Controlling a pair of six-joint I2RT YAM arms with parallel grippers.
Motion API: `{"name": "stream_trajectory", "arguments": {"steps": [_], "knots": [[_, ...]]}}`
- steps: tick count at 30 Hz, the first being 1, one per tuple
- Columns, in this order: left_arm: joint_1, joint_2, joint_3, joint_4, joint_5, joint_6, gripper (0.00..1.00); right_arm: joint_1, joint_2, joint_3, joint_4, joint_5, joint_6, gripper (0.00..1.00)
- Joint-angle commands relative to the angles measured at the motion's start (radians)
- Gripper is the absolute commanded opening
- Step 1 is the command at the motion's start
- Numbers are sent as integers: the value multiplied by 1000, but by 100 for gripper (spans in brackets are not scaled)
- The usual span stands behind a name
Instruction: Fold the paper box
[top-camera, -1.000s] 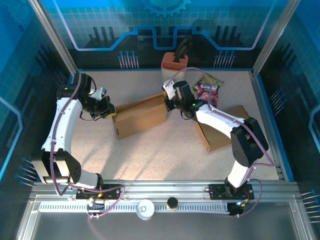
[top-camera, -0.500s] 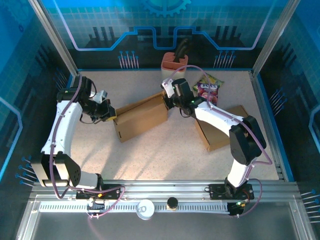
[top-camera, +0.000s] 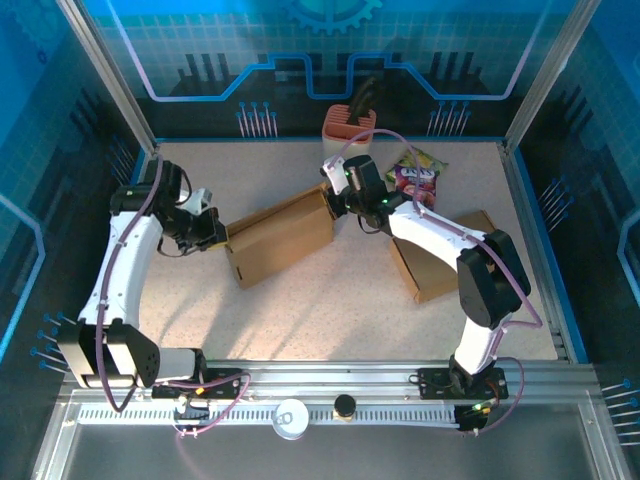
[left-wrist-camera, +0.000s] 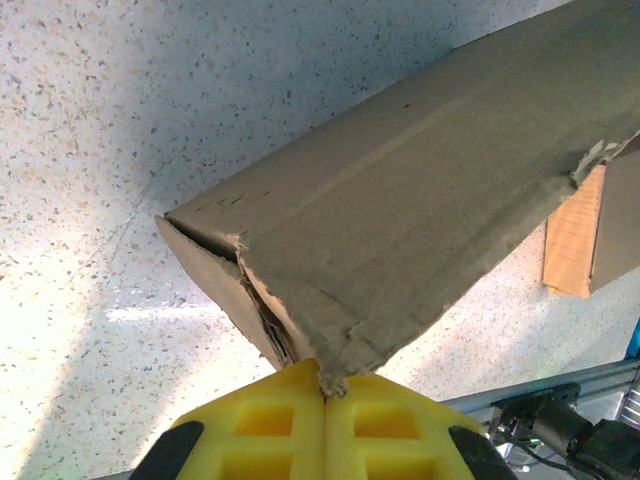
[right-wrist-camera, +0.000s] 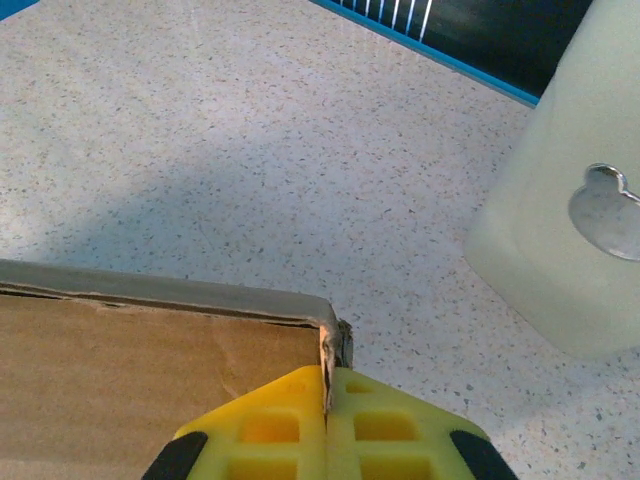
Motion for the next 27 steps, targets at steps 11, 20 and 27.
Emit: {"name": "stream_trajectory", "arguments": {"steps": [11, 20, 27], "knots": [[-74, -29, -120, 75, -49, -18, 0, 24, 46, -27, -97, 11, 38, 0], [-104, -92, -190, 107, -159, -56, 0, 16, 18, -70, -83, 17, 86, 0], [-154, -96, -244, 150, -191, -98, 0, 15, -8, -79, -115, 14, 121, 0]]}}
